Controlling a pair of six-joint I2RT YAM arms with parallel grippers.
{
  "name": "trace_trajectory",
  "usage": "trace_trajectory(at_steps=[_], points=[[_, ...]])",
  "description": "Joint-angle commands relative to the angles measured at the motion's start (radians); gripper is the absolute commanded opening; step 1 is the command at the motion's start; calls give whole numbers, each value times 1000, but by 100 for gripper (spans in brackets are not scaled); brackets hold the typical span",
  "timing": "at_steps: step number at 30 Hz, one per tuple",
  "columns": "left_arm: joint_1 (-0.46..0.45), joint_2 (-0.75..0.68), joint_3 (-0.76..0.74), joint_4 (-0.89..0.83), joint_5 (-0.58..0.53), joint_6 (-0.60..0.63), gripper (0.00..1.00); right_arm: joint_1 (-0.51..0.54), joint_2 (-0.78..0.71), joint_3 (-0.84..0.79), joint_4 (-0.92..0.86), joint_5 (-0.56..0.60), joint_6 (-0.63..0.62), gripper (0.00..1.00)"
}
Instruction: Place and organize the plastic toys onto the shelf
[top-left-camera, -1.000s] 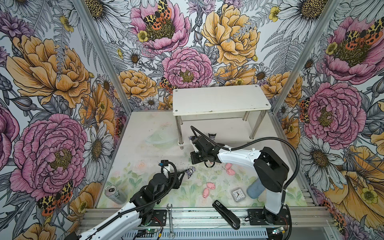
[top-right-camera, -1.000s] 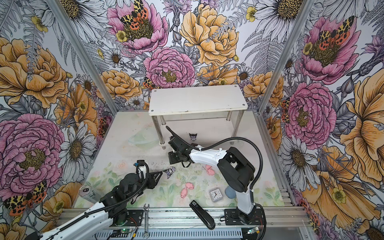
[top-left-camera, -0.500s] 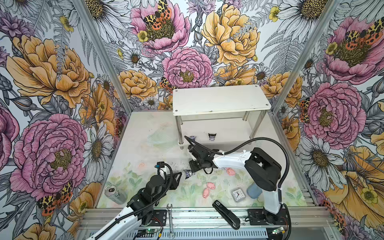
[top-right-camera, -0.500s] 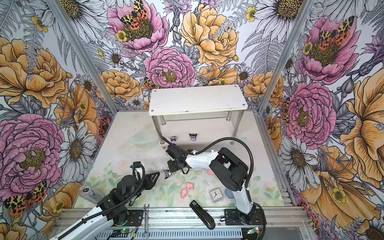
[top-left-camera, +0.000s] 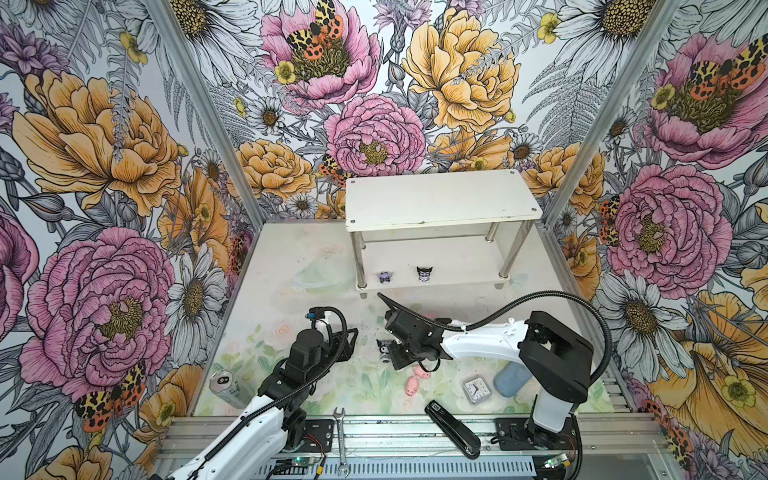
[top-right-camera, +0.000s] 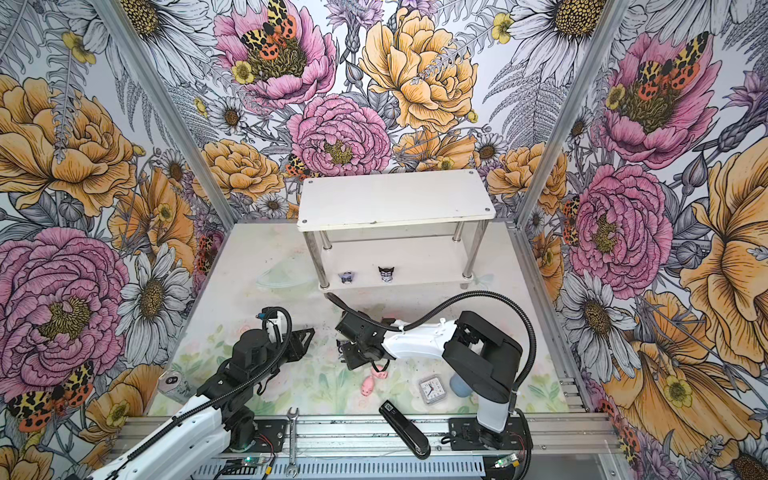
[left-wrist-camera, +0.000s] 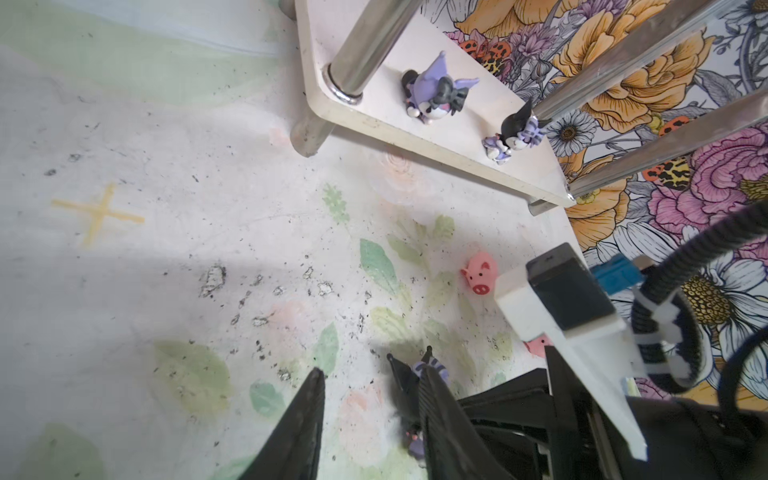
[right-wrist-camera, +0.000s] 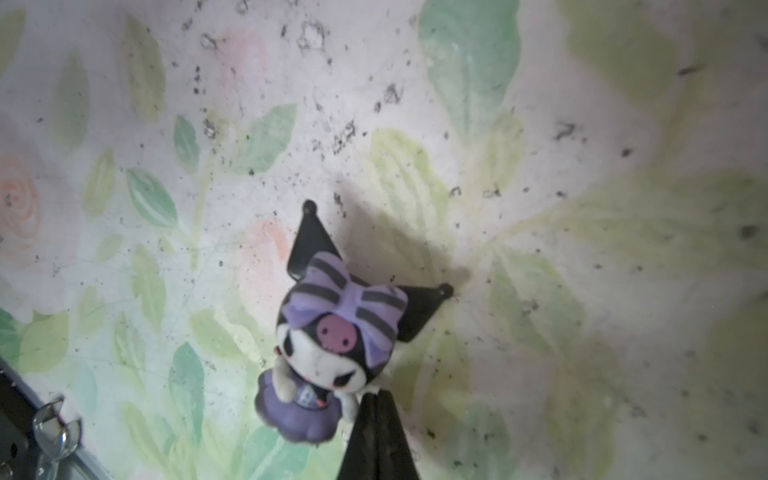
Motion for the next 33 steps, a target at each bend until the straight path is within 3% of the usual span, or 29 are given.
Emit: trace_trajectory(at_steps=[1, 7, 11, 17, 24, 29, 33], points=[[11, -8, 26, 25, 48, 26, 45, -20, -48, 66, -67, 43, -3, 10], [14, -83, 4, -15, 63, 14, 52, -68, -34, 157, -123, -41, -15, 46], [13, -120, -21, -20, 103, -7, 60, -89, 32, 212, -121, -148, -13, 59], [14, -149, -53, -48, 125, -30, 76, -99, 112, 244, -120, -243, 30, 65], [12, -135, -71, -19, 125, -39, 76, -100, 97, 181, -93, -245, 89, 72], [10, -90, -67, 25, 124, -38, 75, -100, 115, 125, 24, -310, 166, 72], [-4, -44, -67, 58, 127, -44, 75, -106, 102, 108, 30, -295, 176, 74]])
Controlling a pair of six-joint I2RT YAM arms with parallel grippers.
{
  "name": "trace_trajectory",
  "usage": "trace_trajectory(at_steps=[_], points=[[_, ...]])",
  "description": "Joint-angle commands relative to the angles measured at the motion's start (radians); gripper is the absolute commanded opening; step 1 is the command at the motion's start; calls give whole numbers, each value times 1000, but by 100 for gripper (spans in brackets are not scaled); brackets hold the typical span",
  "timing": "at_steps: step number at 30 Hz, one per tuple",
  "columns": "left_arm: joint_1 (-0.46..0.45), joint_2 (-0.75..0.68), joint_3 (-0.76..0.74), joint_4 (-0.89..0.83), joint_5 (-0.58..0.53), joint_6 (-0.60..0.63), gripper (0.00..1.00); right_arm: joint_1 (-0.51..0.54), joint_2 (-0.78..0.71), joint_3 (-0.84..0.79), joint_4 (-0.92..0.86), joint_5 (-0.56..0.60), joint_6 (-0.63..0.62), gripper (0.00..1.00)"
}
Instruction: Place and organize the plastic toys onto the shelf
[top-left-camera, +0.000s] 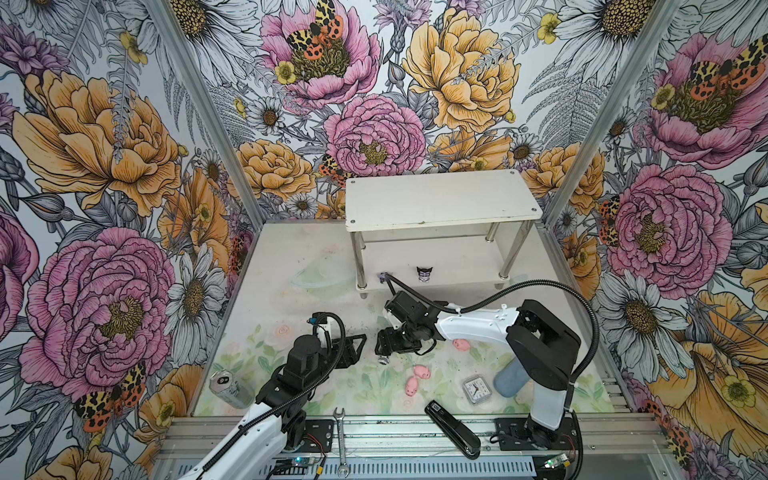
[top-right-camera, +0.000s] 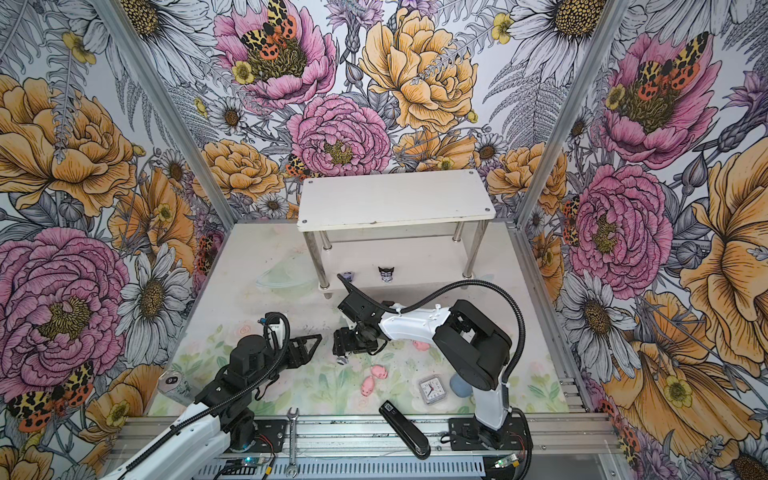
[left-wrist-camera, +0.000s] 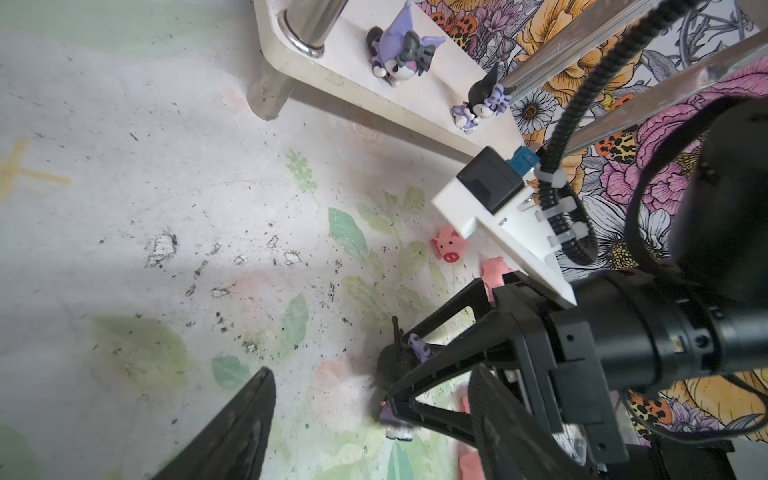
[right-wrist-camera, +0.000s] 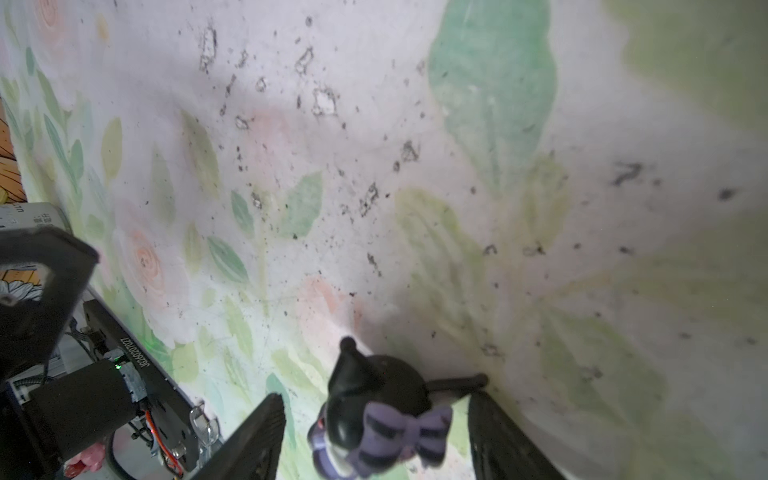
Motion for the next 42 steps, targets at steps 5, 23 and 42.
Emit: trace_trajectory(at_steps=[5, 23, 42], points=[[-39, 41, -9, 77, 1, -22, 75, -17, -26, -32, 44, 0, 49, 75], [-67, 15, -11, 57, -38, -22, 76, -21, 70, -71, 287, -94, 162, 56], [-66, -29, -24, 13, -16, -39, 78, -42, 64, -187, 468, -146, 225, 16]])
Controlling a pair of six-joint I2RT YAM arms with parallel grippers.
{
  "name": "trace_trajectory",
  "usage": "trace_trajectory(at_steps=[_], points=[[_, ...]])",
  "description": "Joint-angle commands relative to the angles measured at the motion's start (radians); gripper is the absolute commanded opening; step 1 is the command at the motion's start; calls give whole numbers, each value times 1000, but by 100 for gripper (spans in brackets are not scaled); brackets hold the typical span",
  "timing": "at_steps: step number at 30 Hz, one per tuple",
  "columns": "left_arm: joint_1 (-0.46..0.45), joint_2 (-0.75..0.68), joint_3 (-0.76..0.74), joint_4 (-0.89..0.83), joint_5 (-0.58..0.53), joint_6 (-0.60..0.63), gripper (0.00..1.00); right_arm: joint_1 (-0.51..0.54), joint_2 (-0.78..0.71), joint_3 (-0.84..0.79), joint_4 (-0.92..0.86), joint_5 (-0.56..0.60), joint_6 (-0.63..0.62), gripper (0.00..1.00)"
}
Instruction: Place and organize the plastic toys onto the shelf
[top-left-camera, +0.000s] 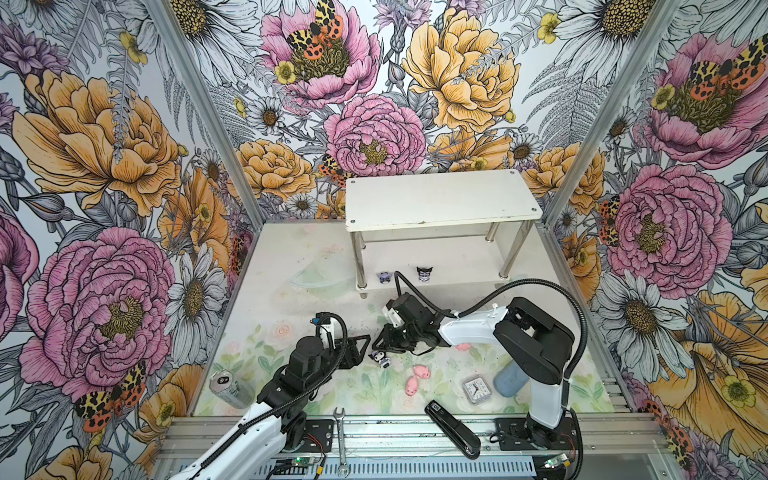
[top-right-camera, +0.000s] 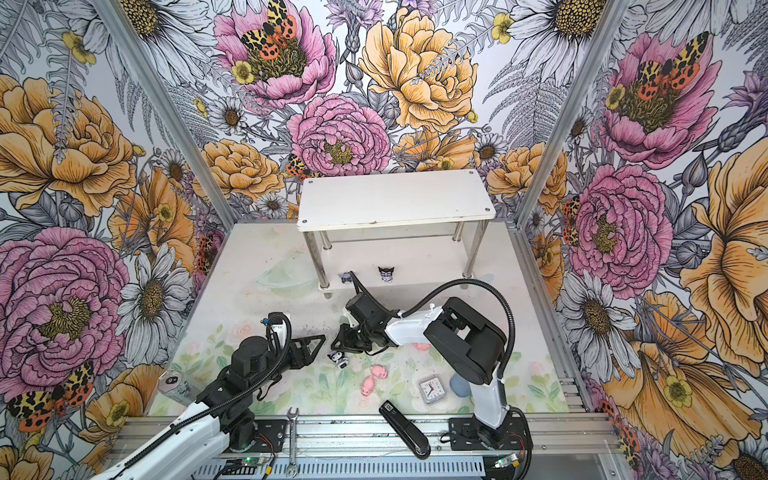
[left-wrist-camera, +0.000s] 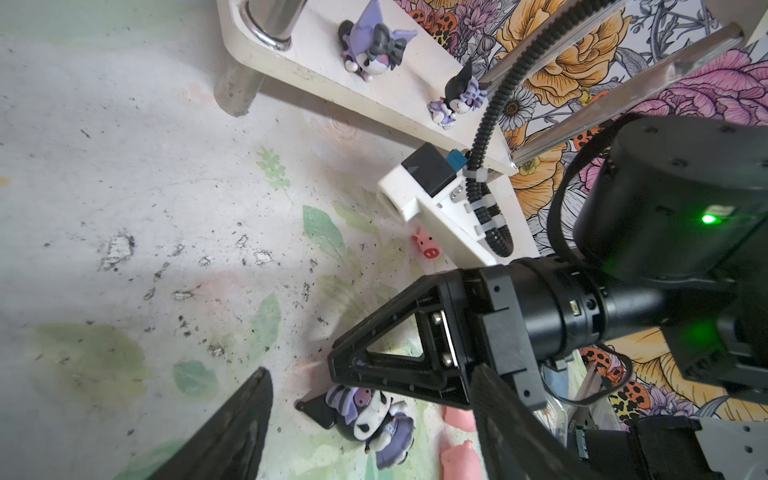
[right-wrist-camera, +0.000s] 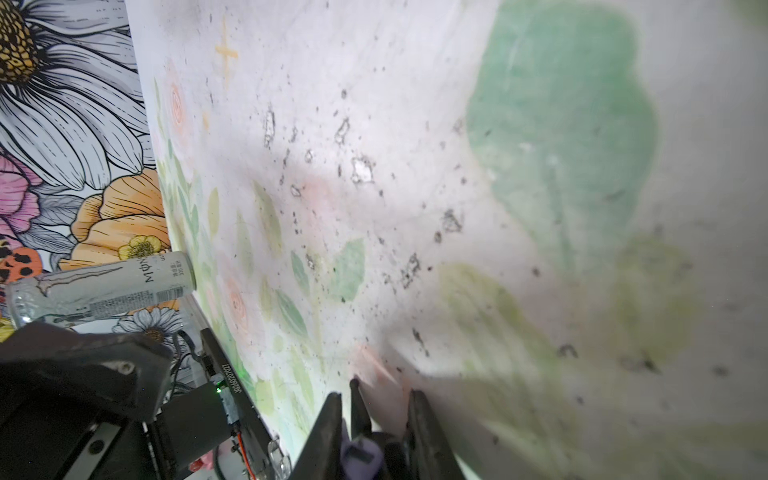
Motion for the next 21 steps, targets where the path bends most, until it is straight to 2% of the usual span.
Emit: trace_trajectory(at_steps=[1, 10, 17, 21], points=[[-8, -20, -20, -22, 8, -11, 78, -9, 17, -35, 43, -3, 16, 14], [-8, -82, -31, 6, 80, -16, 82, -63, -35, -26, 118, -29, -14, 7], [-8, -72, -38, 41, 152, -29, 98, -123, -102, -21, 161, -36, -31, 4], [-8, -20, -51, 124, 157, -37, 99, -143, -149, -20, 165, -45, -47, 3]])
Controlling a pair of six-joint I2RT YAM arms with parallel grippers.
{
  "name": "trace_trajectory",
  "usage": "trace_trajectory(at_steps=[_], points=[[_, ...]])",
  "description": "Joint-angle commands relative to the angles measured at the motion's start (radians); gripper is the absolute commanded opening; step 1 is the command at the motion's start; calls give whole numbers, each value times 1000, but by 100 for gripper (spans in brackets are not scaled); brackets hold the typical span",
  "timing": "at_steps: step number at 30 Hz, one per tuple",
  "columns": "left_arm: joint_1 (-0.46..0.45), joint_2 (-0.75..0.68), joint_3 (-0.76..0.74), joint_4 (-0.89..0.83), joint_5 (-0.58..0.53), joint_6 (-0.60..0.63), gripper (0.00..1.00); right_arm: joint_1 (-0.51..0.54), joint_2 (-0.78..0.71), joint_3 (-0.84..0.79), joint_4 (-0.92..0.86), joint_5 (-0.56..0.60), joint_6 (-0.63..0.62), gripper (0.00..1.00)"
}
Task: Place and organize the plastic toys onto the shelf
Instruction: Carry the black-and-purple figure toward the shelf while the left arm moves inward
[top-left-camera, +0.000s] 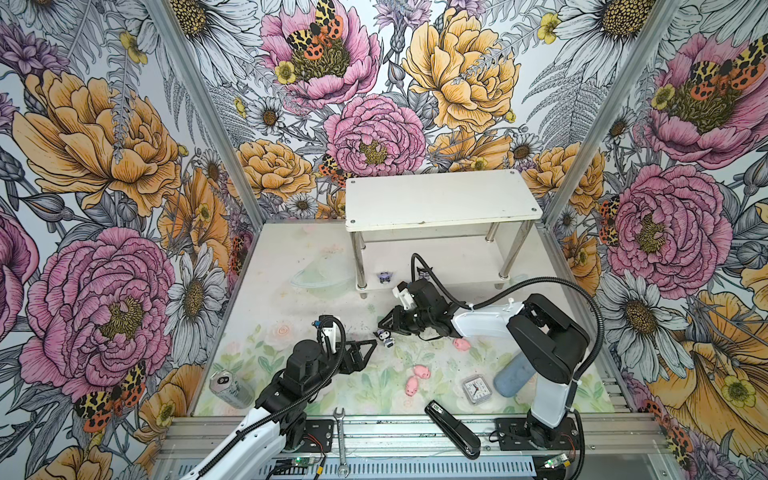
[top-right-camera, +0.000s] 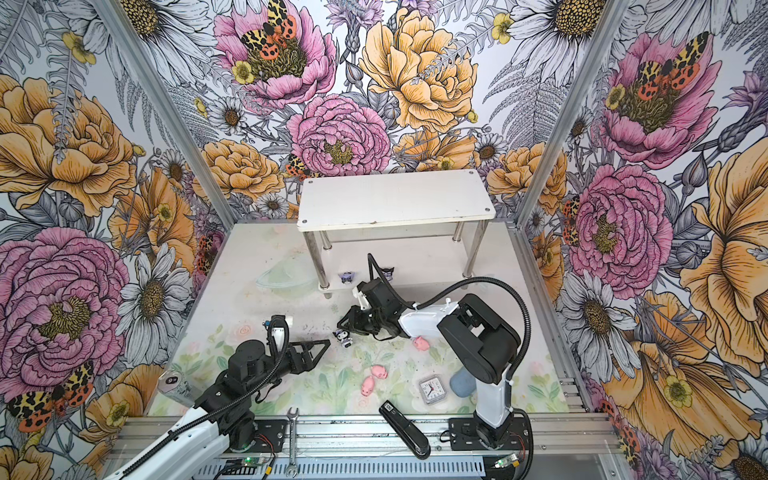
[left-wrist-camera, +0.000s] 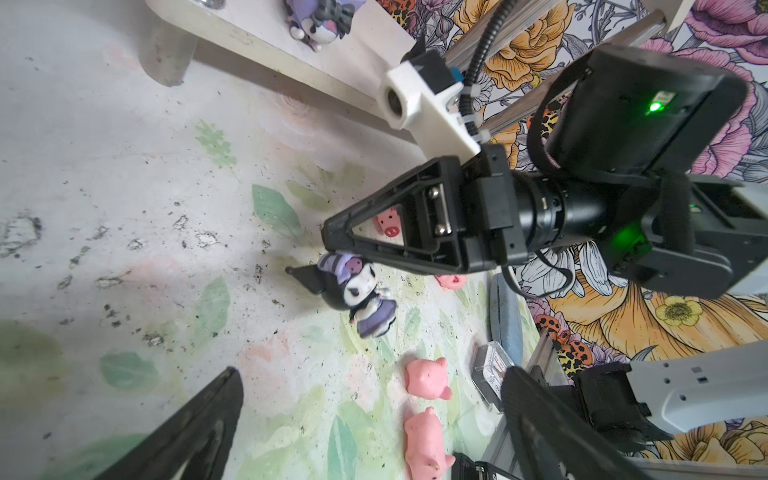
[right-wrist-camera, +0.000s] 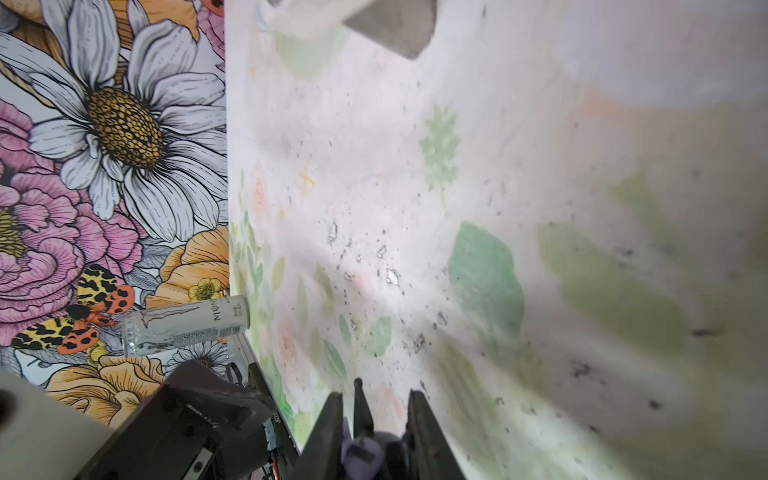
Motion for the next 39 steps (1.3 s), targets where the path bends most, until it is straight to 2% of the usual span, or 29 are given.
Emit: trace_trajectory(at_steps=[1, 4, 9, 15, 19, 22, 28, 32, 39], points=[[-7, 56, -20, 117, 39, -14, 99, -14, -81, 7, 43, -13, -37, 2], [-7, 147, -14, 234, 57, -33, 99, -19, -124, -1, 37, -15, -47, 2], [-19, 325, 56, 398, 109, -37, 89, -20, -185, -25, 32, -9, -53, 1], [-104, 555, 134, 595, 144, -51, 85, -20, -236, -68, 40, 4, -51, 1], [-157, 641, 147, 728, 151, -82, 84, -22, -263, -91, 39, 13, -54, 0], [-172, 668, 161, 743, 144, -86, 83, -22, -281, -99, 40, 13, -52, 0], [-173, 685, 190, 748, 125, -78, 59, -25, -317, -116, 59, 7, -39, 0], [-169, 681, 215, 738, 118, -69, 54, -25, -334, -141, 106, 1, -18, 0], [-147, 649, 264, 660, 123, -25, 24, -25, -353, -172, 127, 0, -12, 0]])
